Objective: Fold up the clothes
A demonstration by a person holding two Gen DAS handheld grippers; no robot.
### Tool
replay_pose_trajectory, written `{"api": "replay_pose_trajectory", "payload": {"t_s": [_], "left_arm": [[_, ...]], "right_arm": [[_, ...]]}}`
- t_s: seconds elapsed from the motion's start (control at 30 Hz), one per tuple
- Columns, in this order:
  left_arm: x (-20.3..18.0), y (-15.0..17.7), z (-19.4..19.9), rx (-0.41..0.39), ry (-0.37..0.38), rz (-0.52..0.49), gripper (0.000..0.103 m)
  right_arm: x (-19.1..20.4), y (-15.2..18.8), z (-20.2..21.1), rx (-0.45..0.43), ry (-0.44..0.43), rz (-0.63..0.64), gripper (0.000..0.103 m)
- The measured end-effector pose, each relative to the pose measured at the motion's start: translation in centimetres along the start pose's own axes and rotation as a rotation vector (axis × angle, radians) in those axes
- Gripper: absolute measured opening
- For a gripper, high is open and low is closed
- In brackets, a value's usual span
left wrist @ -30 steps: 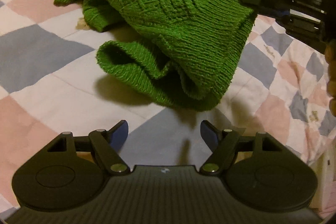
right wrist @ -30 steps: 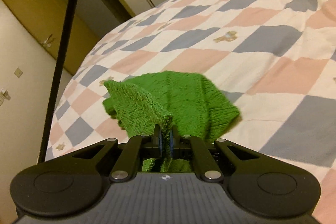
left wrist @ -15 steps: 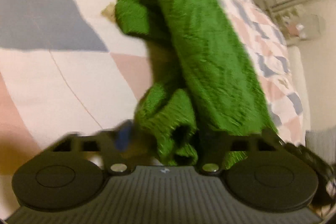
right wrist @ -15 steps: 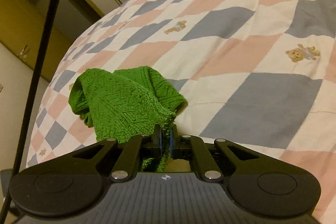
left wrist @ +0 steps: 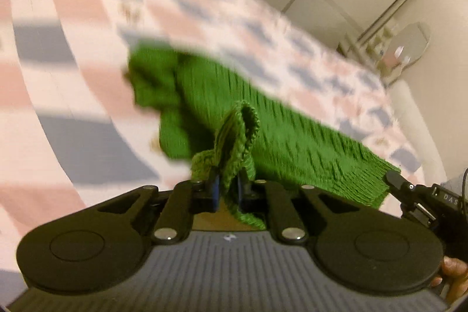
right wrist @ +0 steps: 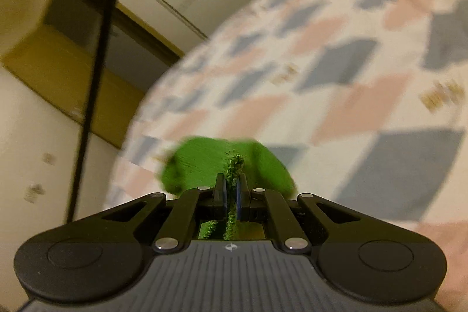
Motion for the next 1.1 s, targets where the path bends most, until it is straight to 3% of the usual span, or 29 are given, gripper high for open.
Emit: {"api": "replay_pose_trajectory", "payload": {"t_s": [0.17,0.37,0.47,0.57,0.63,0.7,0.73,0.8,0.93,1.1], "left_arm": [[-4.7,-4.3,10.4,-0.189,0.028,-0.079,0.003],[-10.5,-7.9,19.3,-0.32,0.071,-0.17,0.0],[-13.1,-9.3,22.5,-0.369,0.131,-0.212,0.0],[-15.1,-10.5,25.1,-0.45,0.164,-0.275,0.0],[-15.8,-11.0,26.2,-0.462,0.186,-0.298,0.0],[-14.9,-10.5,24.8,-0.376,0.185,-0.27,0.005],[-14.3,-10.2,24.0,-0.327,0.181,-0.253,0.017],[-12.5,-8.4,20.9,-0.21,0.144,-0.238,0.029],[-6.8,-1.4,11.9,0.112,0.004,-0.201,0.03],[-2.4,5.9,3.1,0.379,-0.113,-0.228,0.029]], "right_arm": [[5.8,-5.2,4.7,-0.114,-0.114,0.066,0.004],[11.6,-10.2,12.1,-0.253,-0.201,0.12,0.004],[13.9,-12.2,15.8,-0.322,-0.208,0.14,0.005],[15.3,-13.5,18.5,-0.38,-0.172,0.151,0.005],[15.8,-14.1,19.8,-0.406,-0.137,0.15,0.005],[15.6,-14.0,20.2,-0.4,-0.085,0.131,0.005],[15.2,-13.6,20.2,-0.386,-0.053,0.125,0.005],[13.7,-11.9,19.7,-0.334,0.026,0.1,0.005],[9.2,-5.7,17.9,-0.173,0.148,0.0,0.005],[1.8,2.8,15.8,0.029,0.354,-0.175,0.006]]}}
Point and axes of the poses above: each gripper's, at about its wrist camera, not at the fingertips, and z roughly against the way its jaws point, x to its left, y to its underside, the point moved 7 cm from there along -z, roughly the way its jaws point, and after that the axes turned 13 degrees about z, right-handed, at the moved point
